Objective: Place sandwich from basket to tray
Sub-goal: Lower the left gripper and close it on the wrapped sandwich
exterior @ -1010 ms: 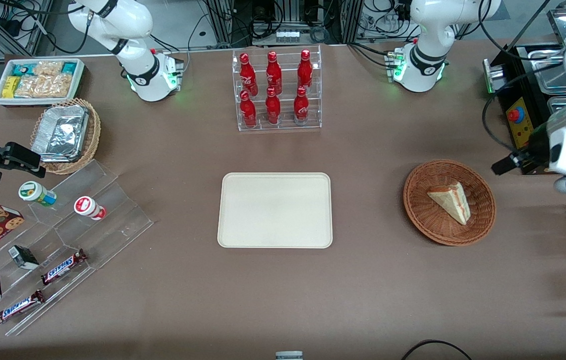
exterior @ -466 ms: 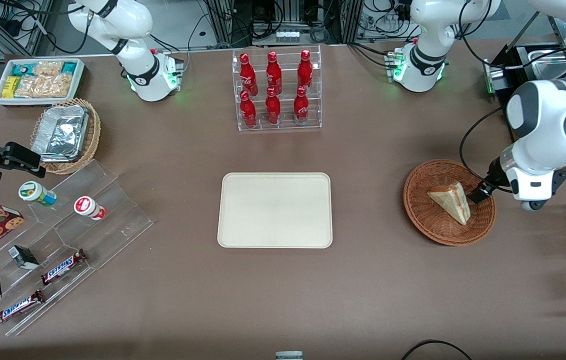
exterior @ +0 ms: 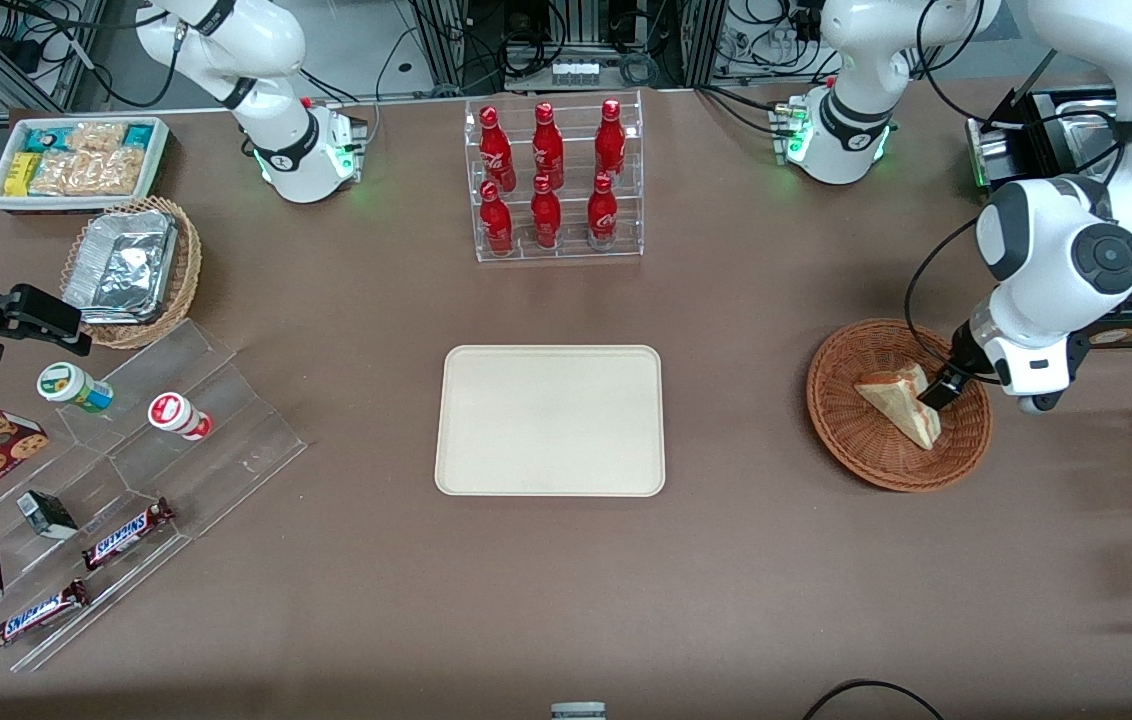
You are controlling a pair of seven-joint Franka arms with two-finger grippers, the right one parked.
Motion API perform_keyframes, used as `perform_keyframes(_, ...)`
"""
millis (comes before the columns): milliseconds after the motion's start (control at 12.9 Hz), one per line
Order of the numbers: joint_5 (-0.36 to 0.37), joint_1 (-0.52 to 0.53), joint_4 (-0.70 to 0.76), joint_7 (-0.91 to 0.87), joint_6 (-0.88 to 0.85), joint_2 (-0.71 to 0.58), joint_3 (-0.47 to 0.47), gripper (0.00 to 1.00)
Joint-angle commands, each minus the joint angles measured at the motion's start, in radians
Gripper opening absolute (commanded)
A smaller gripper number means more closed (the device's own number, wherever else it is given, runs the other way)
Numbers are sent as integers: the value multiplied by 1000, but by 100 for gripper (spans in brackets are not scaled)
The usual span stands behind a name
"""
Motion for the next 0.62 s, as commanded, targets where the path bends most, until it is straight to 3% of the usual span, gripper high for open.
perform_keyframes(0,18,-5,-41,-32,80,22,-2,100)
perform_keyframes(466,21,-39,-61,-29,175,94,-2,100)
perform_keyframes(544,23,-39,-61,-29,177,97,-2,73)
